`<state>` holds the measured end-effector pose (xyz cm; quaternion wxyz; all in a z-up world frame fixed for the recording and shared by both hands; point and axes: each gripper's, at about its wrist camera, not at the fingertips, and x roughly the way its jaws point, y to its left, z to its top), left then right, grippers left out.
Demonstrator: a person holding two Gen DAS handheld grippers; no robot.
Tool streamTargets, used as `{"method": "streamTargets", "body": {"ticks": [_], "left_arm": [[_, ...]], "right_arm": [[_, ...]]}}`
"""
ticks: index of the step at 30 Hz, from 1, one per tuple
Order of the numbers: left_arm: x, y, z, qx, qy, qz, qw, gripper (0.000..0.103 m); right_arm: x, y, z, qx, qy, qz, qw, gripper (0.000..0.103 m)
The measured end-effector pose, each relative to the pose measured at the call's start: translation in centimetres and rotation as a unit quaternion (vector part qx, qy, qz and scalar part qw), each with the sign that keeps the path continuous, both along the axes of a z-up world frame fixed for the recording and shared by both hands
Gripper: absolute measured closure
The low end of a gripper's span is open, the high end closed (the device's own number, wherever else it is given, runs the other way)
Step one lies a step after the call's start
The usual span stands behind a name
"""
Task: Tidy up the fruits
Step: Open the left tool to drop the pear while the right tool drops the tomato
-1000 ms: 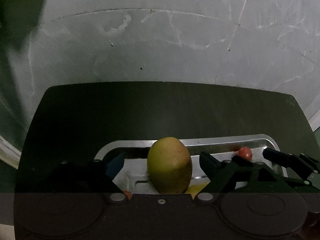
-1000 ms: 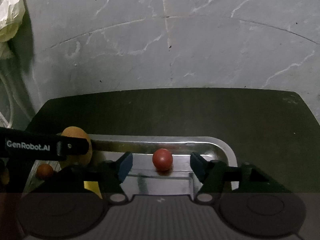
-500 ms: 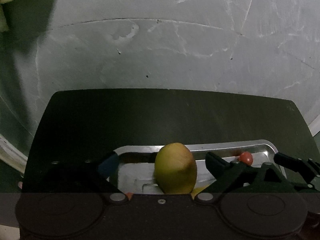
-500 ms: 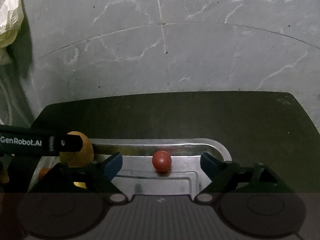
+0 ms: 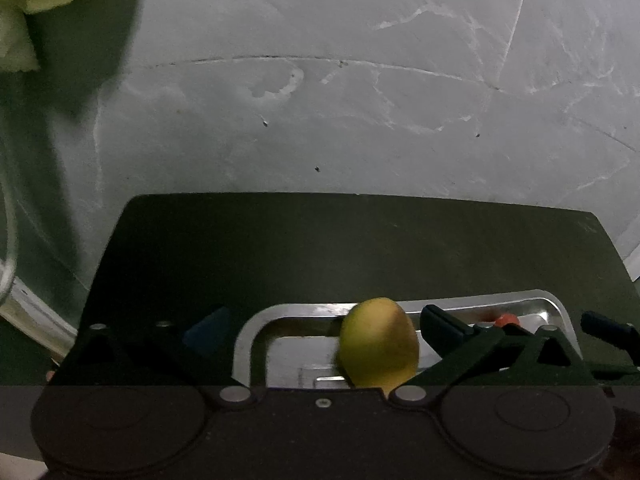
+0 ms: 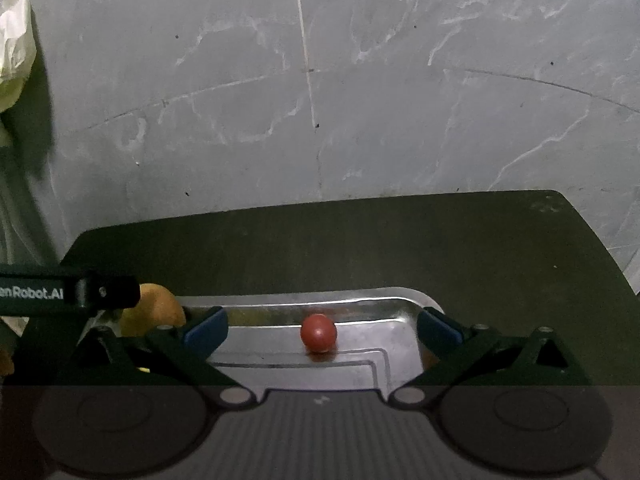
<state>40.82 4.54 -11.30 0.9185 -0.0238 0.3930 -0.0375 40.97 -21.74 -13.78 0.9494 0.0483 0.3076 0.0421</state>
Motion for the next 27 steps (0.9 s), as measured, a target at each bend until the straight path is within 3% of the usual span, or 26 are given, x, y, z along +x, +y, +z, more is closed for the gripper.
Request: {"method": "streamTargets", "body": {"ticks": [27], "left_arm": [[-5.4,2.2,2.1,0.003,-0.042,-0.034,0.9985,0.001]], "right_arm": [[-9.2,-0.7,3.7,0.005,-0.062,-0.046,0.997,0.0]]}}
